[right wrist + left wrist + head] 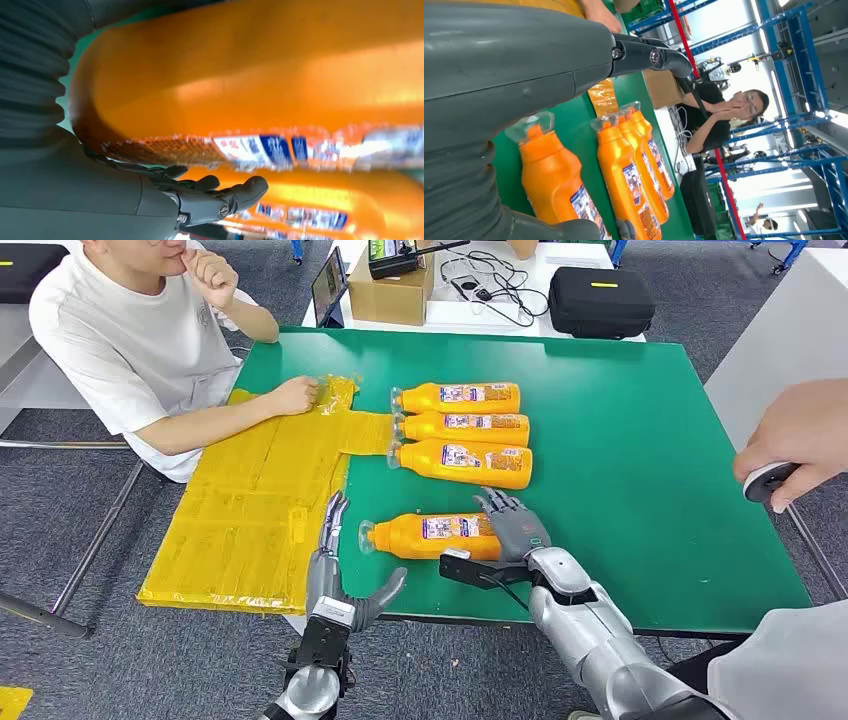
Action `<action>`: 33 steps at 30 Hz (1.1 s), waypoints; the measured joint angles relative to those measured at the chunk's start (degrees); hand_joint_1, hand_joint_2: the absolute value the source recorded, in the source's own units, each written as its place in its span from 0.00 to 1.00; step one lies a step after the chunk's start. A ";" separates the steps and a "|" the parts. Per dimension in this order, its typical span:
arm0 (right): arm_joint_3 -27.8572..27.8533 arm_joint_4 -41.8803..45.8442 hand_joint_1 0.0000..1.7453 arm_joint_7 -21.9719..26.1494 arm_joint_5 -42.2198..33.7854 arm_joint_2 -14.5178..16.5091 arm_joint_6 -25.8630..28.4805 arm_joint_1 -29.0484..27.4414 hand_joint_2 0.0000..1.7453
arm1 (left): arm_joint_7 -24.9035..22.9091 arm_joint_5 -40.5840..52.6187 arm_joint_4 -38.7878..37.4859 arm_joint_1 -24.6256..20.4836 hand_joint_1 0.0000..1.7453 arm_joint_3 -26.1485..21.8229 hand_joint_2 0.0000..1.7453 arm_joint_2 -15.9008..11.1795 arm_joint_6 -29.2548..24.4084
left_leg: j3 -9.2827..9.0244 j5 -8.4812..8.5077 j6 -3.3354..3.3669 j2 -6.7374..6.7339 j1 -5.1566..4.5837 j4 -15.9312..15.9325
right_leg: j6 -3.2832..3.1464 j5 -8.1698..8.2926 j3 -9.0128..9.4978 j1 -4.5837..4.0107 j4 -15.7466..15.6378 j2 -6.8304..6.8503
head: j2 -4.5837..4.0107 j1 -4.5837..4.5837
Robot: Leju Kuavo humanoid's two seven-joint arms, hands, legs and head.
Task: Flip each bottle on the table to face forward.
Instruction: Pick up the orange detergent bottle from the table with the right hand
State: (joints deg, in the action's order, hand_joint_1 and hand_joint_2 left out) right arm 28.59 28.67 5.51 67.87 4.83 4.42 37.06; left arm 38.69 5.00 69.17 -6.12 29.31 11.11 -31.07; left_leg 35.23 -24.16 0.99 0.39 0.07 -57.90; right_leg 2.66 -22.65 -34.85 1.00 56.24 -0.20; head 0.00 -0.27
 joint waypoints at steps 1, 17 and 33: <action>0.37 -0.30 1.00 -0.09 -0.13 -0.02 -1.48 0.58 1.00 | 0.01 -0.03 -0.09 -0.12 0.00 0.06 1.00 0.05 0.07 | -0.04 0.00 0.00 -0.05 0.00 0.00 | 0.00 0.00 0.01 0.00 -0.01 -0.03 | 0.00 0.00; 4.15 -5.74 1.00 5.61 -8.58 -4.68 -20.01 5.96 1.00 | 1.17 -0.73 -3.97 -2.65 0.00 1.65 1.00 2.50 1.62 | -0.87 -0.17 0.11 0.15 -0.01 0.00 | 0.21 -0.17 0.78 0.01 -0.21 -0.09 | 0.00 0.00; -4.54 2.24 1.00 30.31 -35.11 -2.83 18.26 -8.92 1.00 | 0.06 -10.85 -0.10 -1.55 0.00 0.06 1.00 1.96 1.86 | -0.97 -0.55 0.21 0.13 0.04 0.01 | 0.28 -0.35 1.28 -0.05 -0.31 -0.03 | 0.00 0.01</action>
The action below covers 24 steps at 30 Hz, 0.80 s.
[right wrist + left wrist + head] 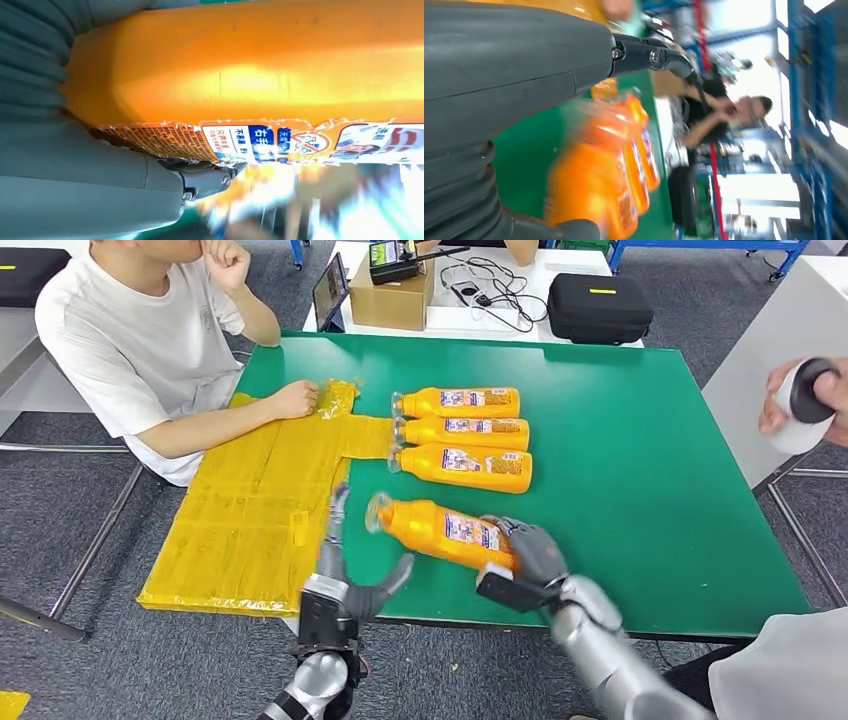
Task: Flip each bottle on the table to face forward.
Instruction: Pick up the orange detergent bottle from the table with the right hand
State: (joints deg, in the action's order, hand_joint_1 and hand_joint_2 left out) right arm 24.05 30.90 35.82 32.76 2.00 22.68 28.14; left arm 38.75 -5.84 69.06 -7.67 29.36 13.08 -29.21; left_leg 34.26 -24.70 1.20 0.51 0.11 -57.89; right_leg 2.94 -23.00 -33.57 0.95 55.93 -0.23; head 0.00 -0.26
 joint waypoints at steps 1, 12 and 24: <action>-1.58 1.94 1.00 0.45 -1.55 0.99 3.16 -1.84 1.00 | -0.25 -1.07 1.03 0.40 0.00 -0.48 1.00 -0.09 -0.16 | 0.13 0.02 0.00 0.00 0.00 0.00 | 0.00 0.00 -0.16 0.00 0.03 0.00 | 0.00 -0.02; -13.75 19.23 1.00 3.39 -18.80 7.69 14.86 -11.94 1.00 | -2.04 -9.01 12.62 6.23 0.00 -1.62 1.00 -2.10 5.53 | 0.73 0.05 0.03 0.09 -0.04 0.00 | -0.02 -0.06 -0.68 0.07 0.03 0.06 | 0.00 0.02; -8.31 29.48 1.00 0.88 -15.27 9.63 1.47 -19.02 1.00 | -9.71 -18.55 13.61 9.52 0.00 1.21 1.00 -4.70 23.59 | 0.75 0.02 0.00 0.00 0.01 0.01 | -0.02 -0.08 -0.78 0.02 0.04 0.04 | 0.00 0.02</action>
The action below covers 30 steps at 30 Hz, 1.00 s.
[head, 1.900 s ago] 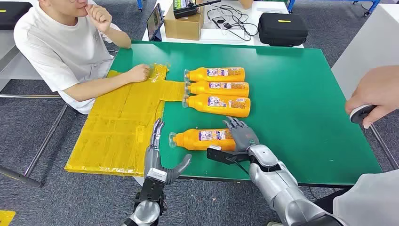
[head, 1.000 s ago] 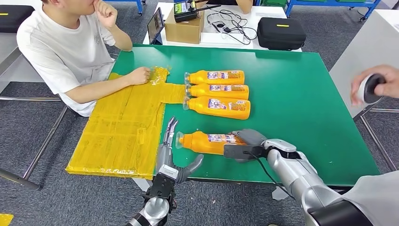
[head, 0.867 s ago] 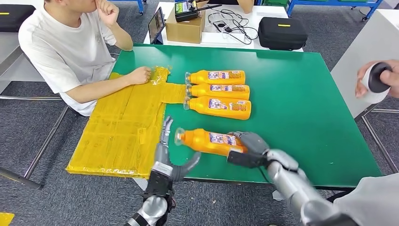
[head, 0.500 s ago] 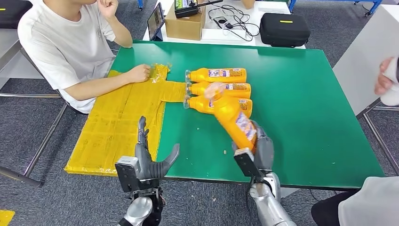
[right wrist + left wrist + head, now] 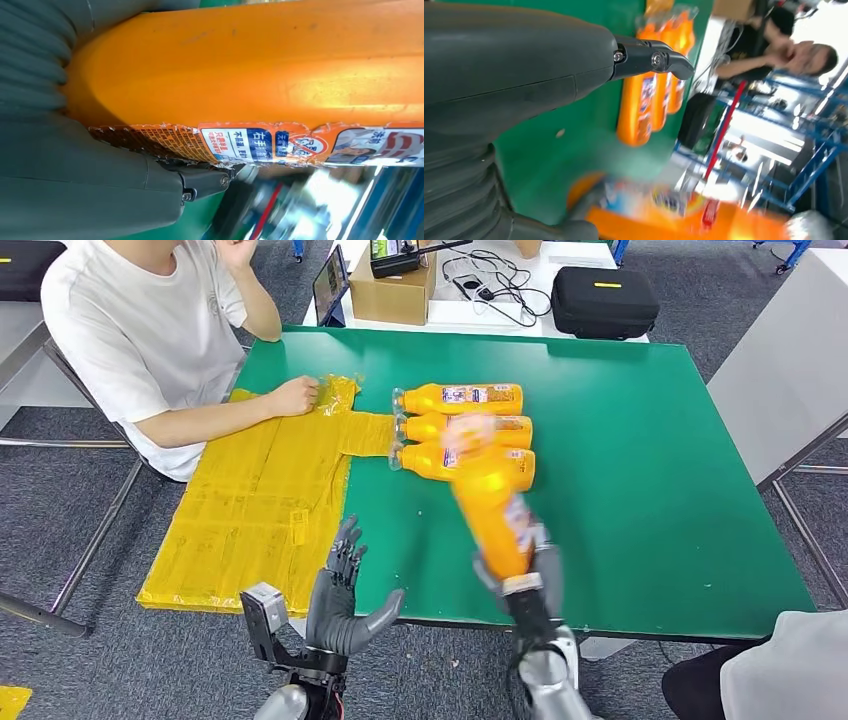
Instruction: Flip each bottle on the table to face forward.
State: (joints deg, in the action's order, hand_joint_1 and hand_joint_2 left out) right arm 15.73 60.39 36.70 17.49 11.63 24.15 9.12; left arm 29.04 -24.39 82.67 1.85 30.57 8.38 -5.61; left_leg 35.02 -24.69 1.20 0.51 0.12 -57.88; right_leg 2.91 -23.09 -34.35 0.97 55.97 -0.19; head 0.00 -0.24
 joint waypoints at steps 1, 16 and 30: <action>1.88 0.01 1.00 -0.10 1.56 0.03 -0.62 -0.30 1.00 | -0.42 -0.58 -0.22 -0.06 0.00 0.09 1.00 -0.02 0.91 | 0.00 0.00 0.00 0.01 0.01 0.00 | 0.00 0.00 -0.01 0.00 0.00 0.00 | 0.00 0.00; 17.88 -4.04 1.00 -0.35 8.32 -0.15 -2.81 -0.24 1.00 | -2.99 -4.29 -1.19 -1.01 0.00 0.36 1.00 -0.03 6.78 | 0.07 0.00 0.00 0.02 -0.03 0.00 | 0.00 0.00 -0.06 0.03 -0.01 0.00 | 0.00 0.01; 20.81 -7.10 0.91 -0.44 8.71 -0.13 -4.54 2.50 1.00 | -1.69 -4.14 -1.24 -1.28 0.30 0.32 1.00 -0.04 6.68 | 0.09 0.01 0.00 0.00 -0.02 0.00 | 0.00 0.00 -0.11 0.03 -0.01 0.00 | 0.00 0.01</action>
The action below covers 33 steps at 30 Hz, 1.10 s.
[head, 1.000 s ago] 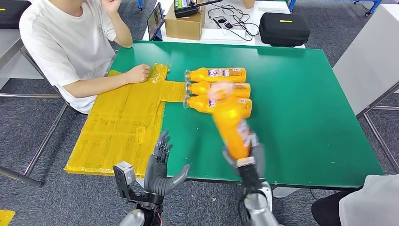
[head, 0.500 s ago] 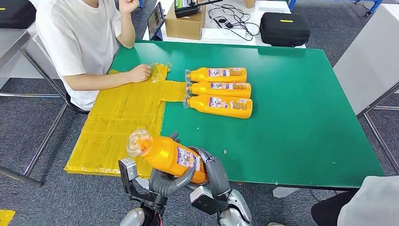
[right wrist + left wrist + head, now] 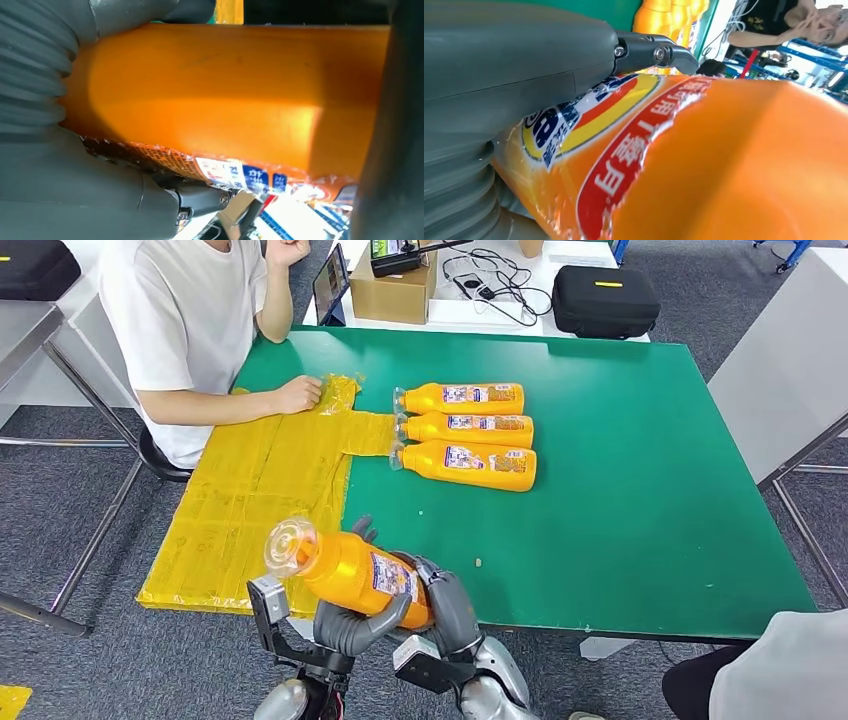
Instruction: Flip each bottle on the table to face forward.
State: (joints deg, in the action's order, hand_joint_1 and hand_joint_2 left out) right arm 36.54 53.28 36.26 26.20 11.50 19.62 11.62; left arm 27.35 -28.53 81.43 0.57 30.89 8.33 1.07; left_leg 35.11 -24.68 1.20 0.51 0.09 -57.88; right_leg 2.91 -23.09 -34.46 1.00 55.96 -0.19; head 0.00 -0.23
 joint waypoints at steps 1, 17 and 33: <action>0.37 -0.22 0.69 -0.07 -0.15 0.00 -0.80 0.36 1.00 | 0.07 -0.24 -0.07 -0.07 0.55 -0.01 1.00 0.01 0.09 | 0.00 0.00 0.00 0.00 0.00 0.00 | 0.00 0.00 0.00 0.00 0.00 0.00 | 0.00 0.01; 3.26 -2.34 0.00 -0.23 -4.00 -0.50 -8.39 2.16 0.25 | 0.54 -6.57 -2.15 -1.12 1.00 -1.25 1.00 -0.57 7.99 | 0.06 0.01 0.00 -0.03 0.00 0.00 | 0.00 0.01 -0.07 0.00 0.00 -0.01 | 0.00 0.00; 3.26 -2.95 0.00 -6.37 -5.12 -0.95 -15.75 3.23 0.00 | 0.02 -8.42 -5.52 -1.30 1.00 -3.70 1.00 -1.16 18.00 | 0.06 0.01 0.00 -0.04 0.00 0.00 | 0.00 0.01 -0.10 0.00 0.01 -0.01 | 0.00 -0.01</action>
State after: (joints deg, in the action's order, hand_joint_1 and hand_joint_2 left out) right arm 39.80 50.33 29.89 21.08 10.55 3.86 14.85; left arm 27.37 -36.95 75.91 -0.73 27.19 7.17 19.07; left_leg 35.17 -24.67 1.20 0.48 0.09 -57.88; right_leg 2.91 -23.07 -34.56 0.99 55.97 -0.20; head 0.00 -0.24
